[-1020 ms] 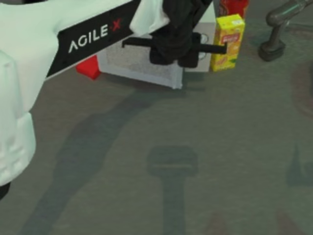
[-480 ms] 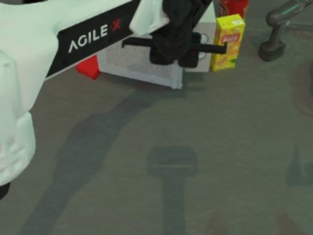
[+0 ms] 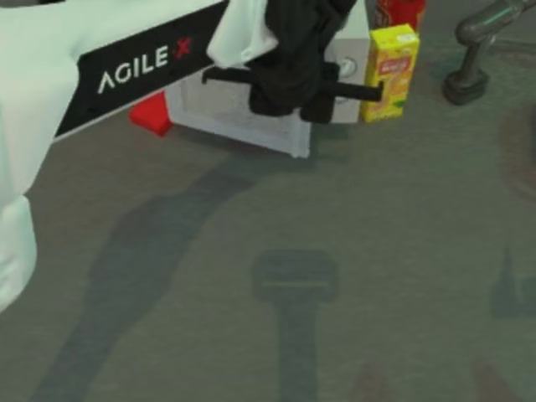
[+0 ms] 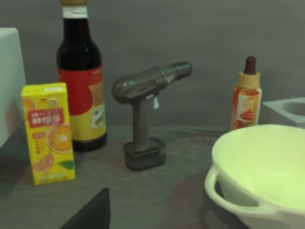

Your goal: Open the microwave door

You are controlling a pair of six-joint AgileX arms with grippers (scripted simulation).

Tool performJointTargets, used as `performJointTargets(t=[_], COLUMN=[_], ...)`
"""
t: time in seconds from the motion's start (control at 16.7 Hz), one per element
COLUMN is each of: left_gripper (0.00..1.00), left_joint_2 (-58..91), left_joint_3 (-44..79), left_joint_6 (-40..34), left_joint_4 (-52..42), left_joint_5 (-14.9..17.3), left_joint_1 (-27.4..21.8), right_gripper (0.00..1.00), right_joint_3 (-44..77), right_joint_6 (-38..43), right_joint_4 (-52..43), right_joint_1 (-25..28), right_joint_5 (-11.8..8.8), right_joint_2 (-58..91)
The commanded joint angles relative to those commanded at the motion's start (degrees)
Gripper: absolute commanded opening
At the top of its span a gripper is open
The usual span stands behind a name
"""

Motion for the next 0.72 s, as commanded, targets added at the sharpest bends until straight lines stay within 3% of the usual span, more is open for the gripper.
performJointTargets(t=[0.72], left_gripper=[0.00], left_joint_2=[-2.8], left_joint_3=[-4.0], left_joint_6=[2.8], left_joint_4=[2.3], left_joint_5=[1.4], left_joint_1=[0.4], right_gripper=[1.00], right_joint_3=[0.0], right_joint_6=[0.0], right_joint_4=[0.0], right_joint_1=[0.0], right_joint_5=[0.0], right_joint_2=[0.0])
